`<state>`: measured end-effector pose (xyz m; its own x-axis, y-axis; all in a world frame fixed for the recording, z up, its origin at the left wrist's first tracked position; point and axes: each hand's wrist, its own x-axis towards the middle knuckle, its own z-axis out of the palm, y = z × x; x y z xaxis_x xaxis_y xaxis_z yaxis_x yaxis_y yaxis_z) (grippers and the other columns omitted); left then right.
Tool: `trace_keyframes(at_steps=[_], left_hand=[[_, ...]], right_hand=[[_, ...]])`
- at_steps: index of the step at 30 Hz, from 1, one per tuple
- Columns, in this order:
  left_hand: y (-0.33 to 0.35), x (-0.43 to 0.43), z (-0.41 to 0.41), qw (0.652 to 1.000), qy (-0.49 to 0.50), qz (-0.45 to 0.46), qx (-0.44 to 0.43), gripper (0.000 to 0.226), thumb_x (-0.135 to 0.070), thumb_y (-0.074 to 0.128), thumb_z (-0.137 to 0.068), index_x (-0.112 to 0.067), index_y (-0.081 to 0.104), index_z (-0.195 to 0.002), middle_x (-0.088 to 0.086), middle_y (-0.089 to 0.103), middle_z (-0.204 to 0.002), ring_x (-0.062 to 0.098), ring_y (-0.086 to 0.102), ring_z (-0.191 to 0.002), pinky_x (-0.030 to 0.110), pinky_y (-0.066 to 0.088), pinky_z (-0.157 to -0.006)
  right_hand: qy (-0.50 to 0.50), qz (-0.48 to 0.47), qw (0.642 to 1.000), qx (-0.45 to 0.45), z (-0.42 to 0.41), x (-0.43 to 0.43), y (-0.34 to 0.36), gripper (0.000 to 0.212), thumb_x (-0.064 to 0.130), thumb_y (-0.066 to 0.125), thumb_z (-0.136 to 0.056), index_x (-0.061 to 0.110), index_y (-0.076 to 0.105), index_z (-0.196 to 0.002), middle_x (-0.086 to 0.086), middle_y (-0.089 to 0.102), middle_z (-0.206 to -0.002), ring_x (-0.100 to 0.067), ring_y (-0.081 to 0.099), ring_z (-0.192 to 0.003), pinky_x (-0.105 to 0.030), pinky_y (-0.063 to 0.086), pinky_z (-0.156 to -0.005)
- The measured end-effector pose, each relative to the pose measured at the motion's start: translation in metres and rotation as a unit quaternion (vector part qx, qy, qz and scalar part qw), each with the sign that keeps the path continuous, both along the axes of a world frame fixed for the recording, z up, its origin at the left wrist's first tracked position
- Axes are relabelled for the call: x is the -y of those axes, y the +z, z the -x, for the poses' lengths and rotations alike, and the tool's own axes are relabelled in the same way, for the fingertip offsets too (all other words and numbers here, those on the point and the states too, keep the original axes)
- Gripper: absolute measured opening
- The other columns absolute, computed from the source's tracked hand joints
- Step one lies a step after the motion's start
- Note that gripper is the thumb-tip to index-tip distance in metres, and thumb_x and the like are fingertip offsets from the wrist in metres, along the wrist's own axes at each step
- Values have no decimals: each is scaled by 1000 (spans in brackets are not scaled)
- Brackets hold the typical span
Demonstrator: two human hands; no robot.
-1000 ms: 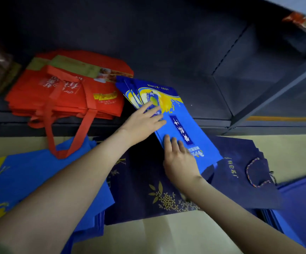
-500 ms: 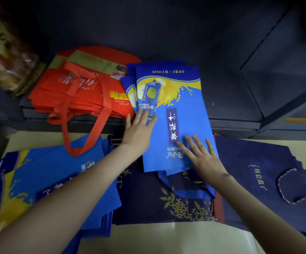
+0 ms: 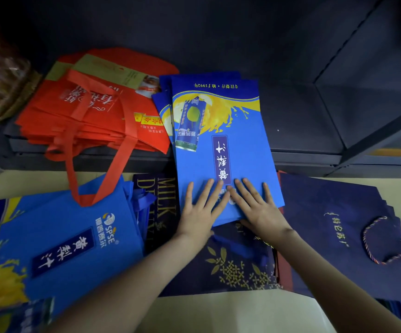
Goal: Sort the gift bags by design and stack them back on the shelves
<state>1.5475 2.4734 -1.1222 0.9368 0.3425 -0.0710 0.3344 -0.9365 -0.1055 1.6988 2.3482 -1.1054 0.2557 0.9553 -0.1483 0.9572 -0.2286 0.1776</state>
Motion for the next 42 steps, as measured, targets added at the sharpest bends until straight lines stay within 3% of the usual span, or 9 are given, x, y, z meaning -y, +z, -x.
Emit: trace_keyframes(at_steps=[5, 9, 12, 15, 20, 23, 29, 34, 42], left_hand=[[3, -16, -25, 991, -39, -73, 102, 47, -19, 37, -87, -15, 35, -134, 7, 52, -139, 29, 50, -127, 57, 28, -105], [21, -47, -37, 989, -42, -58, 131, 44, -18, 39, -85, -16, 64, -122, 5, 63, -126, 22, 59, -117, 44, 48, -97], [35, -73, -39, 994, -42, -57, 86, 63, -21, 72, -69, -17, 58, -130, 4, 57, -134, 20, 53, -124, 42, 43, -102], [39, -81, -37, 997, -27, -54, 42, 77, -17, 59, -85, -10, 19, -151, 12, 22, -156, 27, 20, -144, 42, 14, -117], [30, -83, -45, 998, -25, -58, 21, 90, -48, 50, -92, -9, -5, -151, 13, -4, -159, 28, -2, -147, 46, -4, -116], [17, -85, -59, 992, -22, -121, 17, 79, -42, 51, -93, -16, 5, -152, 9, 11, -159, 26, 14, -145, 47, 11, -116], [28, -87, -79, 983, -77, -92, 136, 52, -22, 35, -87, -20, 54, -135, 4, 54, -137, 20, 53, -123, 36, 40, -105], [42, -71, -7, 978, -60, 8, 198, 66, -31, 63, -83, -9, 42, -142, 14, 37, -149, 27, 33, -139, 47, 22, -115], [30, -47, 192, 964, 65, 153, 210, 72, -56, 45, -89, -5, 32, -139, 15, 28, -151, 26, 21, -143, 45, 15, -115]], right_hand=[[26, -118, 992, 25, -7, -1, -2, 71, 13, 60, -86, 8, 24, -147, -15, 42, -146, -30, 24, -140, -57, 22, -106], [26, -189, 982, 16, -12, -25, 12, 59, 30, 46, -89, 11, 31, -143, -13, 47, -143, -27, 40, -135, -56, 25, -108], [35, -172, 983, 50, -17, -45, 12, 85, 8, 75, -68, 11, 33, -141, -16, 50, -139, -34, 49, -128, -58, 39, -101], [18, -166, 984, 66, -21, -62, 14, 104, -15, 76, -45, 8, 36, -138, -20, 55, -133, -41, 54, -121, -62, 44, -91], [25, -129, 986, 105, -41, -70, 13, 92, 20, 85, -66, 14, 33, -141, -15, 52, -139, -33, 53, -125, -63, 41, -95], [2, -105, 984, 143, -52, -77, 14, 96, 46, 82, -63, 18, 32, -140, -12, 51, -140, -28, 52, -126, -62, 41, -96], [-56, -91, 979, 176, -78, -78, 18, 101, 41, 83, -66, 14, 26, -145, -10, 53, -138, -26, 55, -123, -60, 42, -96], [-20, -148, 982, 114, -34, -77, 30, 106, 22, 79, -70, 15, 14, -152, -16, 34, -151, -32, 33, -139, -64, 22, -107], [288, -126, 945, -89, 147, -94, 19, 114, 31, 73, -60, 13, 9, -153, -7, 14, -159, -25, 13, -147, -48, 14, -116]])
